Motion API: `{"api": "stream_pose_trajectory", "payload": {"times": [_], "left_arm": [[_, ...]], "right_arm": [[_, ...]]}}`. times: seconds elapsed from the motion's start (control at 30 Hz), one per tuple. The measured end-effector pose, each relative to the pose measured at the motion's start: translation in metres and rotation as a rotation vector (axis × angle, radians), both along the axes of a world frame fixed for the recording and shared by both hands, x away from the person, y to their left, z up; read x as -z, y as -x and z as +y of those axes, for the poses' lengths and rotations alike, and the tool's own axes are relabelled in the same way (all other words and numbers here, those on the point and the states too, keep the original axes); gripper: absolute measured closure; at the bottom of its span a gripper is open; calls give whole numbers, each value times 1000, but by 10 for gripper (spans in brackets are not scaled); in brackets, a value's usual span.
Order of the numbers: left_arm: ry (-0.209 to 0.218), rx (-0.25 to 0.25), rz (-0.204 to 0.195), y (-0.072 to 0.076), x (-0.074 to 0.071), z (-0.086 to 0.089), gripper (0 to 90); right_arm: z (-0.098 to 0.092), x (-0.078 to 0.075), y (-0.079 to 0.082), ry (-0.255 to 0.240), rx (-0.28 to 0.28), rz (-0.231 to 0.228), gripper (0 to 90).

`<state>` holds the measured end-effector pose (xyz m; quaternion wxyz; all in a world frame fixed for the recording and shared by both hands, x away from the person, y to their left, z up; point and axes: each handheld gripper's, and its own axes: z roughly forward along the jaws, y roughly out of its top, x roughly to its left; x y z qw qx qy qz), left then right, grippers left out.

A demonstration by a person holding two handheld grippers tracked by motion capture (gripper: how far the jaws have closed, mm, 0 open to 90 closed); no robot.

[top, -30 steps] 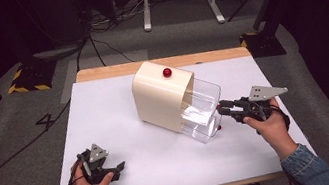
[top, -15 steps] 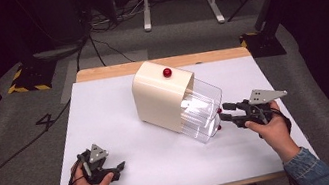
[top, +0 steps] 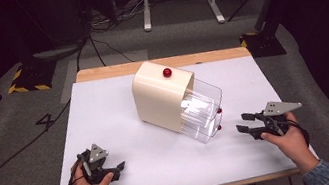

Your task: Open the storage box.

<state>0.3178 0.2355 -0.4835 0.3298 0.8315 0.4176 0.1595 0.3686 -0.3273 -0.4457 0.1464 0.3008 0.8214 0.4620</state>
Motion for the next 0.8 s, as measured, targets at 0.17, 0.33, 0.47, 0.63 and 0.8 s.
{"api": "stream_pose_trajectory", "payload": {"times": [0.17,0.33,0.47,0.63,0.8], "left_arm": [[2,0,-1,0,0,0,165],[3,1,0,0,0,0,165],[2,0,1,0,0,0,165],[3,-1,2,0,0,0,165],[1,-1,3,0,0,0,165]], "right_arm": [[-15,14,5,30,46,38,394],[-27,27,9,119,64,110,320],[-31,31,11,142,53,141,282],[-27,35,17,183,11,86,178],[-26,37,17,187,28,79,143]]}}
